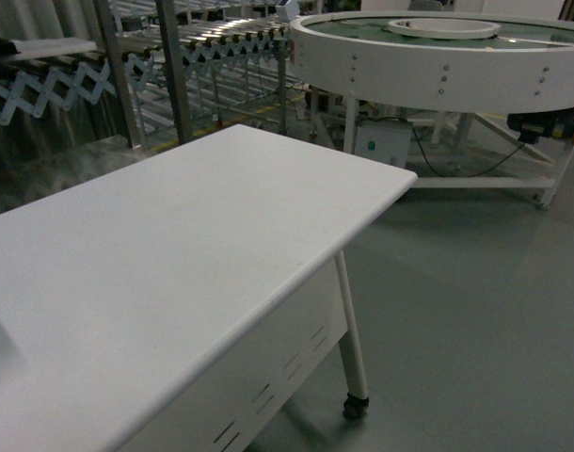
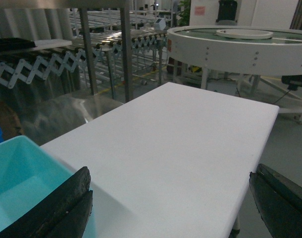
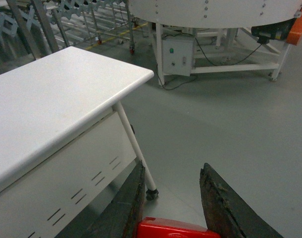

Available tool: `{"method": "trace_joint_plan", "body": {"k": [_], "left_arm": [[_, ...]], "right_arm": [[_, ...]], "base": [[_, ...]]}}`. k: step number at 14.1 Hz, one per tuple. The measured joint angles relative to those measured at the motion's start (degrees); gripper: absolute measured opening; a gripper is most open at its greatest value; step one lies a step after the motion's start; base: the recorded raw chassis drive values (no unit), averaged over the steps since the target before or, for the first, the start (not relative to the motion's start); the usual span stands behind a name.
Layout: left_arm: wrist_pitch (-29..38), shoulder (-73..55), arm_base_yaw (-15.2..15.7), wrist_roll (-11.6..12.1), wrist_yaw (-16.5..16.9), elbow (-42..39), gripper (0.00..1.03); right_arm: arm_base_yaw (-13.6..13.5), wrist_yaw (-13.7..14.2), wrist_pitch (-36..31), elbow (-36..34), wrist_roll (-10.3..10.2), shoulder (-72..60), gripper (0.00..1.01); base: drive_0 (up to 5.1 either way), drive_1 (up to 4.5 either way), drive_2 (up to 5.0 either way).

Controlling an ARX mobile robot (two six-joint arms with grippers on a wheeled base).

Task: Pick red block from blue box to shelf

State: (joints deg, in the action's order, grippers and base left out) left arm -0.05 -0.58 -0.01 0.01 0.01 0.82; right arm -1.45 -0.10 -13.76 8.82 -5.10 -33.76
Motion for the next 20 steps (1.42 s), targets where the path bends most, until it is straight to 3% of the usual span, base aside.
{"method": "trace_joint_plan", "body": {"k": [20], "left_arm": [[-0.39,0.00,-0.02,0.00,-0.09,0.00,0.98]], "right_arm": [[0.00,-0.15,-0.28,0.09,0.02,-0.24,0.28]], "base": [[-1.6,-1.59,-1.6]]}}
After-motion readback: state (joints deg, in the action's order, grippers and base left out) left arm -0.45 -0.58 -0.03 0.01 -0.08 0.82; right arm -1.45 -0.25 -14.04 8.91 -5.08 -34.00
